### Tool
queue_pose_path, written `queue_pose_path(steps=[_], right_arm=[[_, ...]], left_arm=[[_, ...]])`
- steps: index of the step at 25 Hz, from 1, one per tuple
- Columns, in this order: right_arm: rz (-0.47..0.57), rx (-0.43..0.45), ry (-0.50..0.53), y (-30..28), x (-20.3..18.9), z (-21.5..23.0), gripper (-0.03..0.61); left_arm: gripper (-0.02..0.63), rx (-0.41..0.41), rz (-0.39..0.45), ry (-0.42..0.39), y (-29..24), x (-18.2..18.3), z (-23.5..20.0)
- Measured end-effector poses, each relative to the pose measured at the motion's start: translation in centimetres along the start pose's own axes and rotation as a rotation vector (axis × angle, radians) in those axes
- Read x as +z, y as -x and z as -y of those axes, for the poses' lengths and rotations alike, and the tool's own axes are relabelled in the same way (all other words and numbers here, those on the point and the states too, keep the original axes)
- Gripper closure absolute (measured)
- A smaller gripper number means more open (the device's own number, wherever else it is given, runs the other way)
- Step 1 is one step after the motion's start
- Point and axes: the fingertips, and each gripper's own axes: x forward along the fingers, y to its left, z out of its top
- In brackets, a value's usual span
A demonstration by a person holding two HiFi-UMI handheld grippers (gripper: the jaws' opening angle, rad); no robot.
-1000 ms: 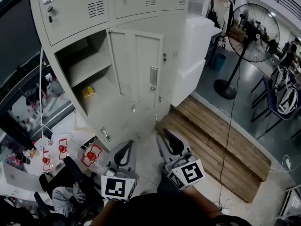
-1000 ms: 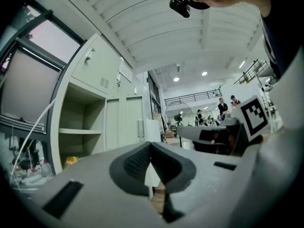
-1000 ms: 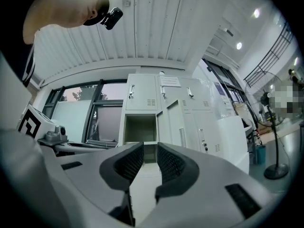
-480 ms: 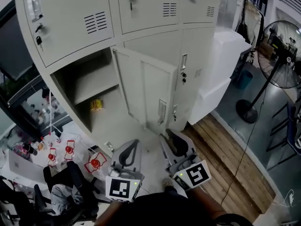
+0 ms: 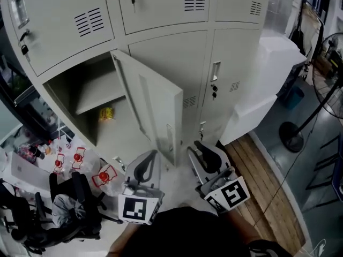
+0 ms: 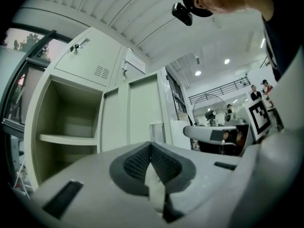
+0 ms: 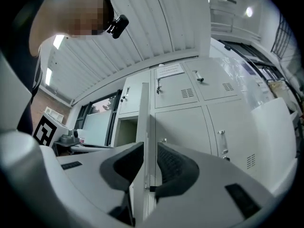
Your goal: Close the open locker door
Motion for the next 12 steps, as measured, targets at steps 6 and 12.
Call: queue_pose_path(steps=[6, 12], right_arm=[[-0.001, 0.158, -0.016, -1.1, -0.6, 2.0, 0.497], [-0.032, 0.356, -0.099, -2.1, -1.5, 1.5, 0.491]], left_arm=[[0.614, 0.065, 0.051, -0.047, -1.3, 0.7, 0.5], [0.614, 0.123, -0.009, -0.034, -0.8, -0.1, 0.3]])
